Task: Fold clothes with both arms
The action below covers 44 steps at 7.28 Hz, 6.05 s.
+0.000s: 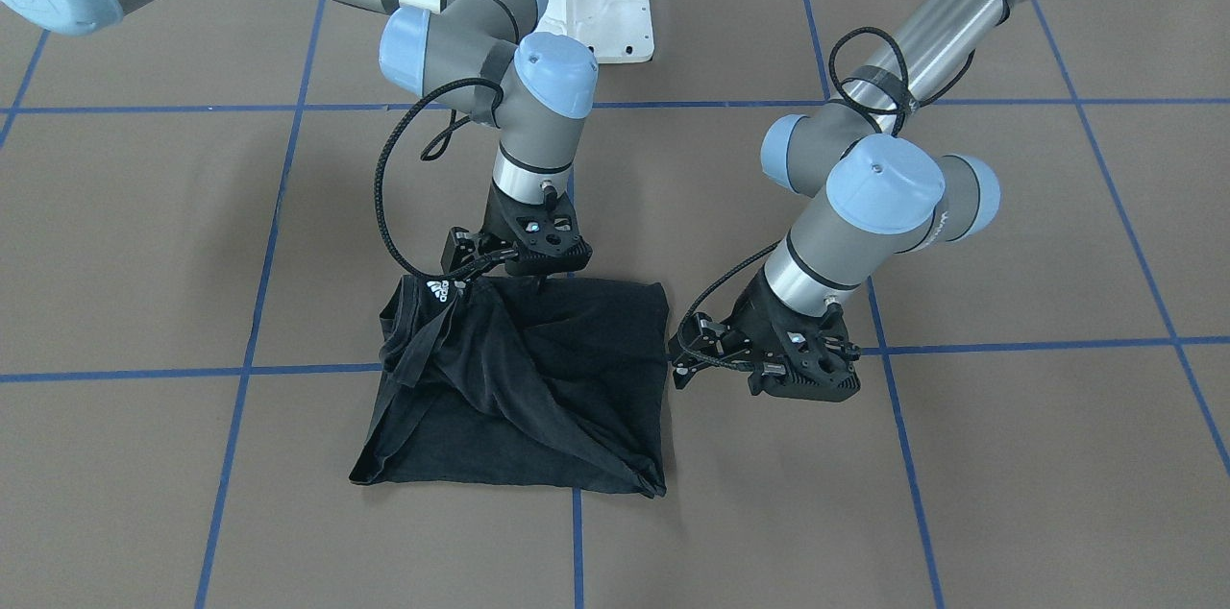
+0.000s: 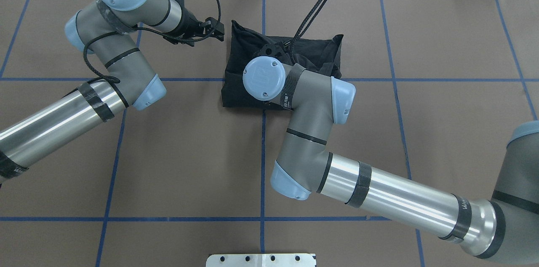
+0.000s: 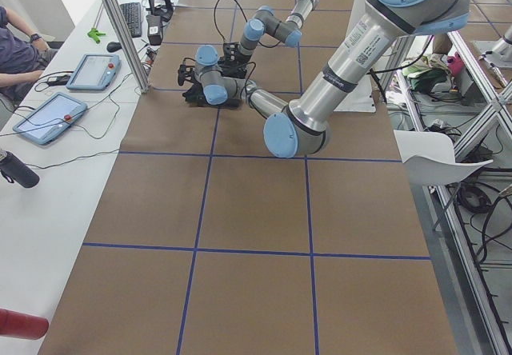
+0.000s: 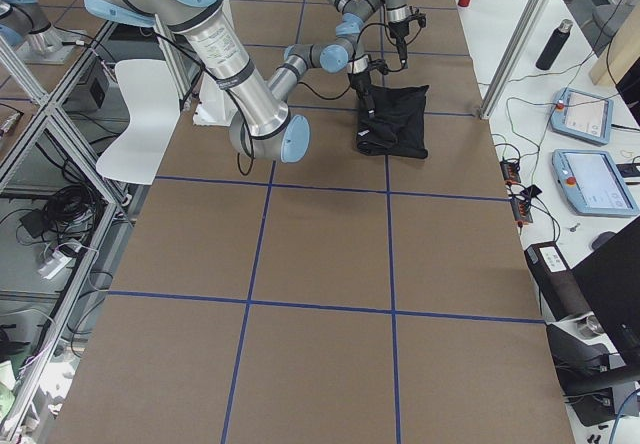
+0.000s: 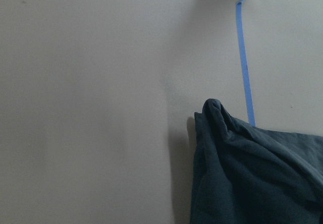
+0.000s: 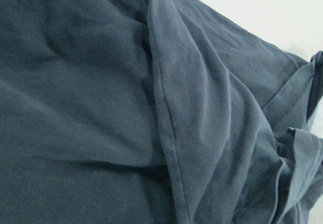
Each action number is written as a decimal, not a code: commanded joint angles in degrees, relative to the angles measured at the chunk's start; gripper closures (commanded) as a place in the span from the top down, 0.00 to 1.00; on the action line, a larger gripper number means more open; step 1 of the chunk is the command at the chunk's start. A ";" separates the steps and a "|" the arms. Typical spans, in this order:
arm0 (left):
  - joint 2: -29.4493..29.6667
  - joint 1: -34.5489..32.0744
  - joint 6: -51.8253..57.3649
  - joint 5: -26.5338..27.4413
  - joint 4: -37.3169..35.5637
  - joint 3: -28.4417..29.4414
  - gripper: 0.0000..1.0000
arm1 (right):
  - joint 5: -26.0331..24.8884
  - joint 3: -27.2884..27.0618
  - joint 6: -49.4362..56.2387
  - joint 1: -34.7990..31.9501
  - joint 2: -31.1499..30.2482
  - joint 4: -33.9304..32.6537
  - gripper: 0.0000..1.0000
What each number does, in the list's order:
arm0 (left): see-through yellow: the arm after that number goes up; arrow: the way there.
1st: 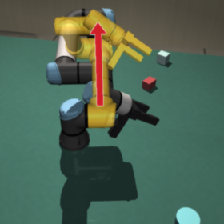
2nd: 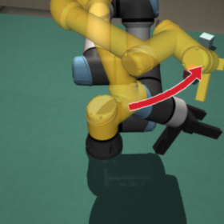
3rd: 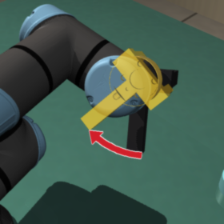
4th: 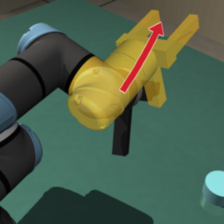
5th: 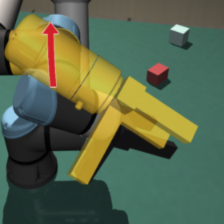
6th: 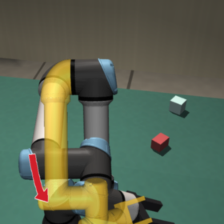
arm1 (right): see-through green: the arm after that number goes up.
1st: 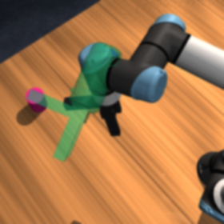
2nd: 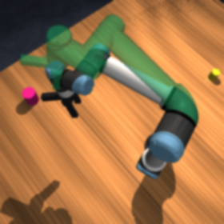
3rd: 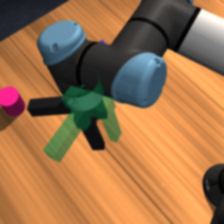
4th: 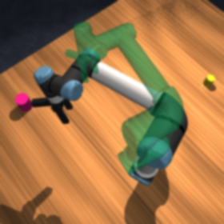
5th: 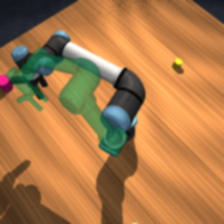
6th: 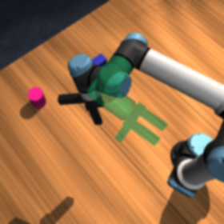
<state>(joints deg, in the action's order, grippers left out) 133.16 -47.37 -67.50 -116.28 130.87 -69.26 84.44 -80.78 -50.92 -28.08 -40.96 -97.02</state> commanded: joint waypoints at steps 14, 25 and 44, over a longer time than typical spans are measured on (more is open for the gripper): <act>0.00 0.09 -0.35 0.09 -0.17 0.00 1.00 | -2.18 22.44 19.46 -11.55 1.75 23.11 0.21; -17.00 -6.22 26.66 -3.25 -35.12 -33.69 1.00 | 31.93 0.27 33.39 -30.18 -9.36 -3.45 1.00; -58.80 -45.35 74.36 -18.90 -35.42 -33.67 1.00 | 45.02 -28.29 53.56 -59.28 -66.70 4.38 1.00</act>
<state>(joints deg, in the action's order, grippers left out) 74.47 -92.73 6.85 -135.38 95.46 -103.16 129.44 -109.09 3.15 -87.61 -107.67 -93.13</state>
